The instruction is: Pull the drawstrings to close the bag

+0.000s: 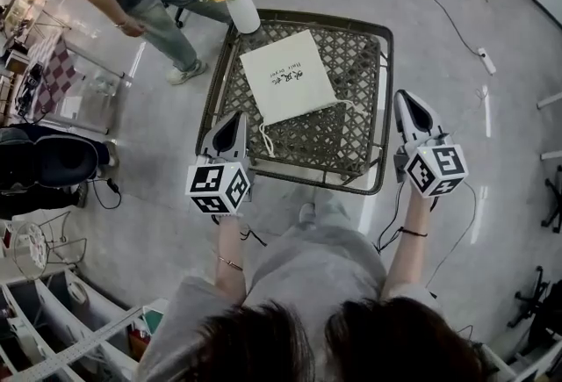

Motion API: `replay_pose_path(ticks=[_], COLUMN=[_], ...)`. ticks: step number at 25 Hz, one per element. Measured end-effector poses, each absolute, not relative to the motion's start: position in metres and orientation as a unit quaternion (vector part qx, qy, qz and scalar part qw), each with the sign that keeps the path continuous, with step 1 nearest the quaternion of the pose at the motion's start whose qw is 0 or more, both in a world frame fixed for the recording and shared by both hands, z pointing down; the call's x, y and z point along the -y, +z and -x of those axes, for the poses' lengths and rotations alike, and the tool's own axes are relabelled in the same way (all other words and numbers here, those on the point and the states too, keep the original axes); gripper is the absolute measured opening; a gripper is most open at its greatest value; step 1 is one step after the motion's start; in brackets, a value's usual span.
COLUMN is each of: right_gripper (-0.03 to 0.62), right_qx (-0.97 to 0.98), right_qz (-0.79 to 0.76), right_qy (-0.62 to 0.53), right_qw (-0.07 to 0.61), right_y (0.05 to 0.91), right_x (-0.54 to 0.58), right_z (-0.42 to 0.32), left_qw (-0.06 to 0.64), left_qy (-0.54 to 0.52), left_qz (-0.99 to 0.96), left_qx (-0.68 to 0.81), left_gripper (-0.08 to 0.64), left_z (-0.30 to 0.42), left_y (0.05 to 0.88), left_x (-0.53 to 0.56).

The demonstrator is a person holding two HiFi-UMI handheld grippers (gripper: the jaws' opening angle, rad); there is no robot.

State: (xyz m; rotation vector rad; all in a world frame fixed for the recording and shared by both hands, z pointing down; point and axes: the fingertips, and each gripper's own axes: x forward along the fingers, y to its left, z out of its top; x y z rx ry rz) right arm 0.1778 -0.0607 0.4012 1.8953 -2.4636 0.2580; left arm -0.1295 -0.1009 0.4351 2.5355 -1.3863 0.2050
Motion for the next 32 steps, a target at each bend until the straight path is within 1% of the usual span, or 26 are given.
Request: replay_pose_path(ticks=[13, 22, 27, 32], right_gripper=[0.021, 0.021, 0.021, 0.021], right_qx=[0.823, 0.842, 0.848, 0.85], right_qz=[-0.559, -0.524, -0.507, -0.494], right_qy=[0.097, 0.119, 0.138, 0.152], right_qw=[0.03, 0.041, 0.063, 0.1], right_y=[0.415, 0.434, 0.456, 0.484], right_x=[0.139, 0.172, 0.179, 0.186], right_z=[-0.183, -0.177, -0.165, -0.155], left_qw=[0.14, 0.163, 0.183, 0.21], left_qy=[0.08, 0.105, 0.124, 0.146], left_qz=[-0.838, -0.819, -0.81, -0.805], left_qx=[0.521, 0.54, 0.543, 0.535], left_gripper=[0.025, 0.025, 0.025, 0.025], left_z=[0.128, 0.125, 0.134, 0.138], left_y=[0.446, 0.466, 0.485, 0.509], left_x=[0.139, 0.144, 0.141, 0.146])
